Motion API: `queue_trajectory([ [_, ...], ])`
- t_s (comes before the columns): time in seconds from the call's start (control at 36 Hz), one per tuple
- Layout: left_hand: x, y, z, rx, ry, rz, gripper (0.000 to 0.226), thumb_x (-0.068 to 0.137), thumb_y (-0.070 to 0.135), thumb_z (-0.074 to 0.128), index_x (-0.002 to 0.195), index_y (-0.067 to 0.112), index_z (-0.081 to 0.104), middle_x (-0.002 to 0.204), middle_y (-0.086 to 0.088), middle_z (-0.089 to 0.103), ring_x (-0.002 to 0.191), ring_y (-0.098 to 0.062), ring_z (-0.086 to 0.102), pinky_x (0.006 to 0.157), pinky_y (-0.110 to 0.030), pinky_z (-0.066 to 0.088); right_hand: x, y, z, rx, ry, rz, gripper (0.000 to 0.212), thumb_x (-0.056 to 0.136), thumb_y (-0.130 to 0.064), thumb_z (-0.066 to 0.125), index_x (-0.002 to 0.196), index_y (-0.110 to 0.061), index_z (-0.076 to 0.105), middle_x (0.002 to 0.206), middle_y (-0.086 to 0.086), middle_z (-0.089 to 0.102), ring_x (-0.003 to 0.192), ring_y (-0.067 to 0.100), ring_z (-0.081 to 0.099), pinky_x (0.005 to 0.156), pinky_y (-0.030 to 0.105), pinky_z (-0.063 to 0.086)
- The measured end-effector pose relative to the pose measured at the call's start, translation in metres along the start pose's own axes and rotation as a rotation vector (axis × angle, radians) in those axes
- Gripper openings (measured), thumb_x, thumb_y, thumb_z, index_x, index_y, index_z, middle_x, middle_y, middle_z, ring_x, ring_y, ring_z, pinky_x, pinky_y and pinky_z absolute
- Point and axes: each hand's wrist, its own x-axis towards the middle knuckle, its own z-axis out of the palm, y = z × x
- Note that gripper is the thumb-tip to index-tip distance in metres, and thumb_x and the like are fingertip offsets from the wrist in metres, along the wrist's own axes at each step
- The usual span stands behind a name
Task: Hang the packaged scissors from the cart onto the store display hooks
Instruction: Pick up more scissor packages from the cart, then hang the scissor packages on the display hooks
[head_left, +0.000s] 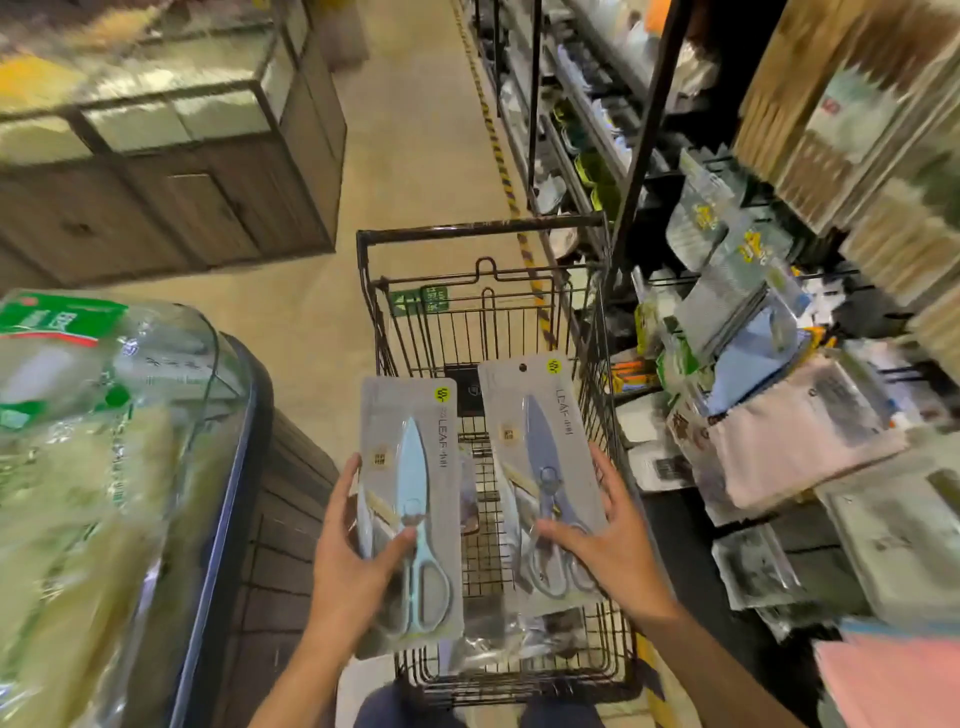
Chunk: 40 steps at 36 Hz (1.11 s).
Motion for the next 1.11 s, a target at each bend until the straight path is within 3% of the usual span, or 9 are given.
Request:
queue_trajectory([
  [0.11,-0.002,0.01,-0.015,-0.045,-0.062,0.068,0.095,0.08,0.001,0.081,0.149,0.046,0.035,0.147,0.029,0.042,0.121,0.028,0.041,0.095,0.001,0.039,-0.022,-0.021,0.009,0.018,0.113,-0.074,0.107,0.064,-0.032,0.096,0.149,-0.051,0.034,0.149,-0.012,0.052,0.139,0.011,0.048,0.115,0.041,0.043],
  [0.25,0.001,0.015,-0.037,-0.1,-0.175,0.09,0.1,0.075,0.011,0.087,0.145,0.06,0.035,0.155,0.013,0.045,0.139,-0.019,0.048,0.111,-0.059,0.042,-0.062,-0.042,0.024,0.002,0.255,-0.126,0.102,0.063,-0.031,0.095,0.144,-0.057,0.037,0.147,-0.011,0.053,0.134,0.01,0.053,0.112,0.042,0.046],
  [0.39,-0.002,0.024,-0.049,-0.114,-0.236,0.176,0.097,0.075,0.011,0.086,0.147,0.053,0.037,0.155,0.018,0.043,0.141,-0.014,0.046,0.115,-0.053,0.04,-0.105,-0.05,0.035,-0.063,0.4,-0.141,0.102,0.065,-0.031,0.094,0.144,-0.059,0.035,0.149,-0.016,0.05,0.136,0.007,0.05,0.113,0.04,0.045],
  [0.53,-0.015,0.027,-0.048,-0.144,-0.392,0.216,0.096,0.076,0.011,0.085,0.148,0.053,0.037,0.152,0.025,0.044,0.137,-0.004,0.047,0.109,-0.029,0.047,-0.162,-0.052,0.045,-0.094,0.592,-0.154,0.096,0.067,-0.016,0.092,0.136,-0.057,0.04,0.136,-0.033,0.053,0.119,-0.012,0.057,0.097,0.014,0.051],
  [0.67,-0.042,0.033,-0.035,-0.18,-0.517,0.211,0.098,0.075,0.017,0.087,0.148,0.056,0.034,0.154,0.015,0.046,0.136,-0.016,0.052,0.108,-0.053,0.048,-0.221,-0.051,0.045,-0.089,0.735,-0.124,0.098,0.064,-0.025,0.091,0.142,-0.051,0.038,0.13,-0.045,0.05,0.117,-0.019,0.053,0.092,0.009,0.048],
  [0.78,-0.07,0.048,-0.015,-0.185,-0.637,0.242,0.098,0.071,0.032,0.092,0.146,0.06,0.034,0.152,0.014,0.048,0.135,-0.017,0.053,0.107,-0.058,0.047,-0.272,-0.05,0.035,-0.094,0.858,-0.129,0.096,0.068,-0.021,0.091,0.141,-0.052,0.038,0.132,-0.049,0.044,0.118,-0.027,0.045,0.087,-0.002,0.041],
  [0.89,-0.105,0.065,0.012,-0.221,-0.748,0.287,0.096,0.074,0.013,0.088,0.141,0.061,0.039,0.15,0.017,0.048,0.132,-0.011,0.054,0.105,-0.053,0.051,-0.325,-0.046,0.02,-0.14,0.962,-0.102,0.1,0.071,-0.025,0.091,0.146,-0.056,0.032,0.143,-0.045,0.037,0.129,-0.02,0.04,0.101,0.012,0.041],
  [1.03,-0.166,0.087,0.051,-0.251,-0.899,0.392,0.095,0.077,0.007,0.085,0.141,0.061,0.041,0.149,0.03,0.045,0.138,-0.003,0.047,0.111,-0.044,0.047,-0.404,-0.04,0.001,-0.106,1.108,-0.112,0.097,0.073,-0.026,0.089,0.146,-0.056,0.033,0.151,-0.03,0.039,0.129,-0.011,0.047,0.097,0.014,0.05],
  [1.11,-0.218,0.102,0.074,-0.276,-0.997,0.464,0.093,0.078,0.001,0.083,0.147,0.046,0.04,0.133,0.05,0.045,0.122,0.021,0.048,0.099,-0.014,0.05,-0.46,-0.035,-0.013,-0.1,1.201,-0.116,0.096,0.073,-0.024,0.09,0.144,-0.058,0.035,0.15,-0.026,0.042,0.133,0.003,0.05,0.105,0.037,0.052],
])
